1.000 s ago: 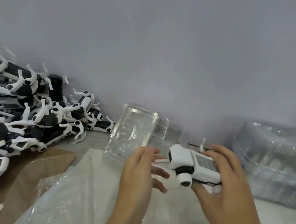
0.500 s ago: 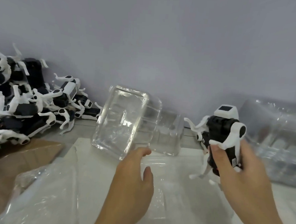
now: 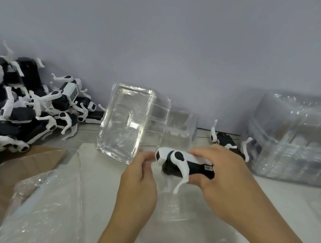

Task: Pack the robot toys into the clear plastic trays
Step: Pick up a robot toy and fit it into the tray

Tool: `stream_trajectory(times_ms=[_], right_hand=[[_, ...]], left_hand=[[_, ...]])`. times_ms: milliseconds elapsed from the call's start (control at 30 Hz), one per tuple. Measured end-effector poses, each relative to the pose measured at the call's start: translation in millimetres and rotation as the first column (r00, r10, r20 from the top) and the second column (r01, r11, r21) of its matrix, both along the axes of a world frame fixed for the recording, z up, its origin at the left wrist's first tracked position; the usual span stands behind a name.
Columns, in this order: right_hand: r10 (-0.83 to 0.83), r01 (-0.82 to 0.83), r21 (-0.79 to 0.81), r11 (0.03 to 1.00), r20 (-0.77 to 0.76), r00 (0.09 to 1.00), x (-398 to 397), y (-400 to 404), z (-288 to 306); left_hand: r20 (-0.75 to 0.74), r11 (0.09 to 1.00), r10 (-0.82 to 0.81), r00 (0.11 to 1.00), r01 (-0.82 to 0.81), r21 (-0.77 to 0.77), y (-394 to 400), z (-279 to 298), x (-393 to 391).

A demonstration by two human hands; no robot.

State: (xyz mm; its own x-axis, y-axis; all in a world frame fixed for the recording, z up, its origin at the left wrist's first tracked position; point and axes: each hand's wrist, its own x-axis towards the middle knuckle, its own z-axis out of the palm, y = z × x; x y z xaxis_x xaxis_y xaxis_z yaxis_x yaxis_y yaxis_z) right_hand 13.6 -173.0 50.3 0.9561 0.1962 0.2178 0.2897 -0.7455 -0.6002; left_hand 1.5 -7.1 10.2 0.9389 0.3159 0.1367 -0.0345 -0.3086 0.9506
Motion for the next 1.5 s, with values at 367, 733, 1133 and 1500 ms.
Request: stream_trajectory(times_ms=[367, 733, 1133, 1500], right_hand=[[0.041, -0.037, -0.031, 0.999, 0.130, 0.991, 0, 10, -4], [0.007, 0.029, -0.152, 0.988, 0.228, 0.974, -1, -1, 14], [0.038, -0.041, -0.103, 0.994, -0.030, 0.999, 2, 11, -15], [-0.002, 0.003, -0.069, 0.998, 0.026, 1.000, 3, 10, -14]], left_hand=[[-0.069, 0.983, 0.039, 0.997, -0.051, -0.176, -4, 5, -2], [-0.102, 0.994, 0.024, 0.995, -0.035, -0.105, 0, -4, 3], [-0.168, 0.953, 0.036, 0.985, -0.084, -0.291, 6, 1, 5], [-0.199, 0.954, 0.031, 0.980, -0.088, -0.285, -2, 5, 4]])
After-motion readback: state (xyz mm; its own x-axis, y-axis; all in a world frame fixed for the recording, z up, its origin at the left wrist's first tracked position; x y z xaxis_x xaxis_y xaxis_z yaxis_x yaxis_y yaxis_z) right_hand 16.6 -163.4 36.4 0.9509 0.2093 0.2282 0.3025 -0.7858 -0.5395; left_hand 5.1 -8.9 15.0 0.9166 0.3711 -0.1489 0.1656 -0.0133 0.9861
